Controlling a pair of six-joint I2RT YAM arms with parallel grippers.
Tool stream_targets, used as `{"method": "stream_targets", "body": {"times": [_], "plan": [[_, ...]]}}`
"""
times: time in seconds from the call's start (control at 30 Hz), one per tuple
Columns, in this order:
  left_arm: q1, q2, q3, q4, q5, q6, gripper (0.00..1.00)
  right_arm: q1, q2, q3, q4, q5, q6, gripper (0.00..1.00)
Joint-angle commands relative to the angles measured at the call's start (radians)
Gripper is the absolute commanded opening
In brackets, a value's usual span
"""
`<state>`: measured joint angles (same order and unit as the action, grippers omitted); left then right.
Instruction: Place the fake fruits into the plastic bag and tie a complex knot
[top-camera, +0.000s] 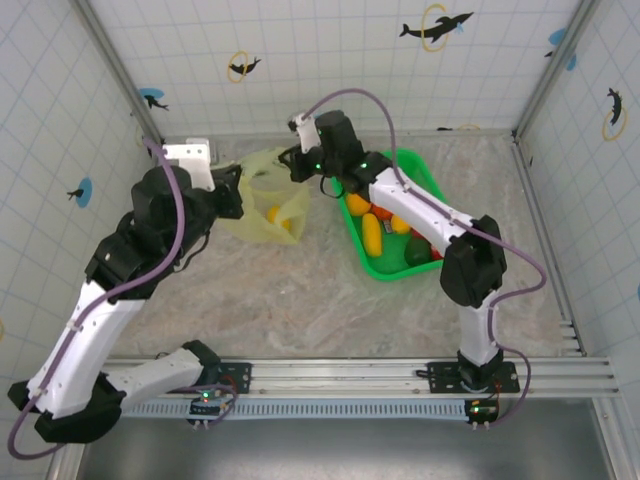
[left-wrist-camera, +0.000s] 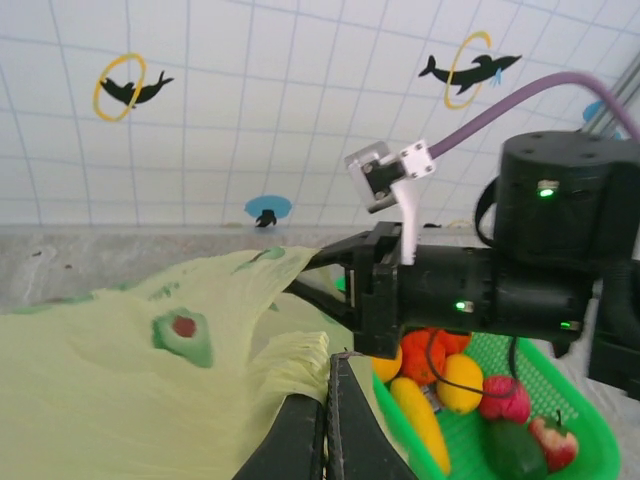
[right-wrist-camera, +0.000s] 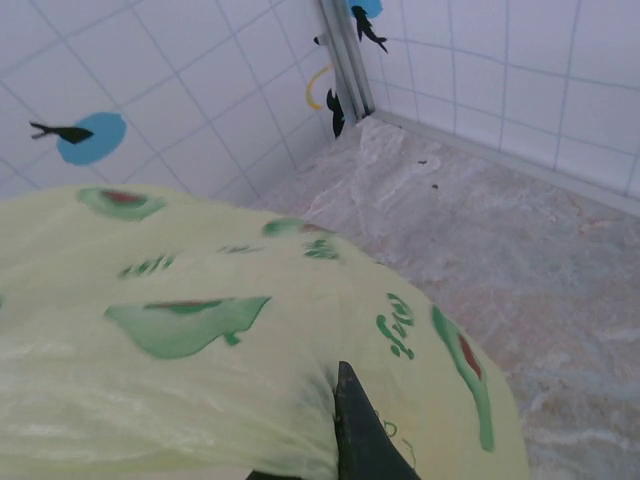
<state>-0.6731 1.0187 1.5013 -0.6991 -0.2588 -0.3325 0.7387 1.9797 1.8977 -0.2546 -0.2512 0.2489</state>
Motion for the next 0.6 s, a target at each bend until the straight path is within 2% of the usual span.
{"method": "stream_targets", "body": {"times": [0.0,0.1,0.2,0.27,0.5,0.57], "plan": [[0.003,0.067,0.081,-0.01,-0.016,0.016,0.0,-0.014,-0.02,0.122,-0.334,-0.028,0.181,0.0],[0.003,0.138,0.141,-0.009,0.039,0.019,0.0,-0.057,-0.051,0.082,-0.358,-0.15,0.307,0.0],[0.004,0.212,0.179,-0.017,0.12,0.02,0.0,-0.077,-0.122,-0.045,-0.296,-0.168,0.395,0.0],[0.021,0.244,0.178,-0.015,0.18,0.009,0.0,-0.096,-0.15,-0.126,-0.233,-0.233,0.446,0.0],[0.144,0.233,-0.003,0.069,0.452,-0.002,0.01,-0.144,-0.193,-0.264,-0.121,-0.366,0.519,0.0],[0.147,0.196,-0.076,0.133,0.482,-0.008,0.05,-0.162,-0.197,-0.292,-0.092,-0.379,0.546,0.0]]}}
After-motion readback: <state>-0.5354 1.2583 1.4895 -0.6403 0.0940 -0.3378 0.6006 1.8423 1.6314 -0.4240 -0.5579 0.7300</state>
